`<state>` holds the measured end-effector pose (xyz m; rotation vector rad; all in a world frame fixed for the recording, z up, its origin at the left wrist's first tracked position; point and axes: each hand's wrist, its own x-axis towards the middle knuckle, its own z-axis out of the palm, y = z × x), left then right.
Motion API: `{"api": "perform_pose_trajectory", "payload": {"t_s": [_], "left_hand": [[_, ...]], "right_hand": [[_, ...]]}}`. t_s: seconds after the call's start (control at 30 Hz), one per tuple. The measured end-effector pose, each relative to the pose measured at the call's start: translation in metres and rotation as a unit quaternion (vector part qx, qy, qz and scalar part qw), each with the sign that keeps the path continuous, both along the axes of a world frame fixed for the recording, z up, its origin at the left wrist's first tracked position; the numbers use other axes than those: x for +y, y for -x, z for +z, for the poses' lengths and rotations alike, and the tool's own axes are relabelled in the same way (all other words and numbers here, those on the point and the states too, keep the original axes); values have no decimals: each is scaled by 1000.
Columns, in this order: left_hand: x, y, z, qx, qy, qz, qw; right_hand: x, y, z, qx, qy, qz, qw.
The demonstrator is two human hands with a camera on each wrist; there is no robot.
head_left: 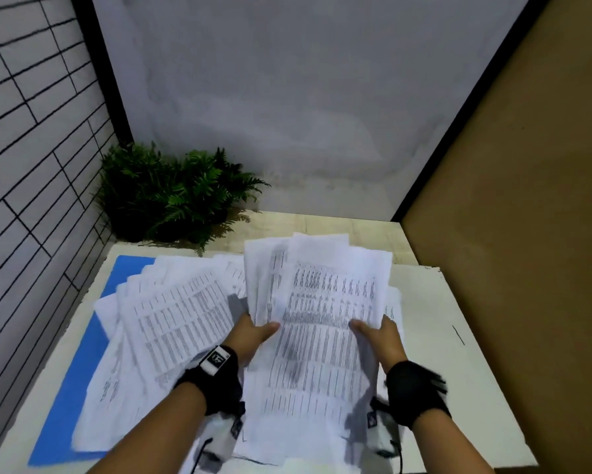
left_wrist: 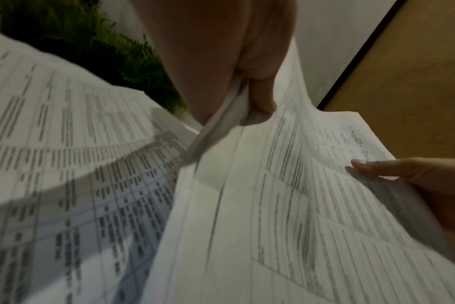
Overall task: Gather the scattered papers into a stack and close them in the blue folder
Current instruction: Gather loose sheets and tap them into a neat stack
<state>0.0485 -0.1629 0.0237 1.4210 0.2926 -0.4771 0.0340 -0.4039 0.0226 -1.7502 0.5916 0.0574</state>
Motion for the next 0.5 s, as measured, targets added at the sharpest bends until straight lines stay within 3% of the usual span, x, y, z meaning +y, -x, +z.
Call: {"api": "perform_pose_trajectory", "payload": {"t_s": [0.2, 0.4, 0.5], "left_hand": [[7, -4, 47, -118, -40, -25, 992], [24, 9, 106, -228, 26, 28, 973], [40, 13, 110, -254, 45, 15, 966]], "right_hand": [[-10, 3, 61, -116, -82, 28, 989], [1, 8, 129, -254, -114, 102, 955], [19, 10, 134, -249, -104, 167, 948]]}}
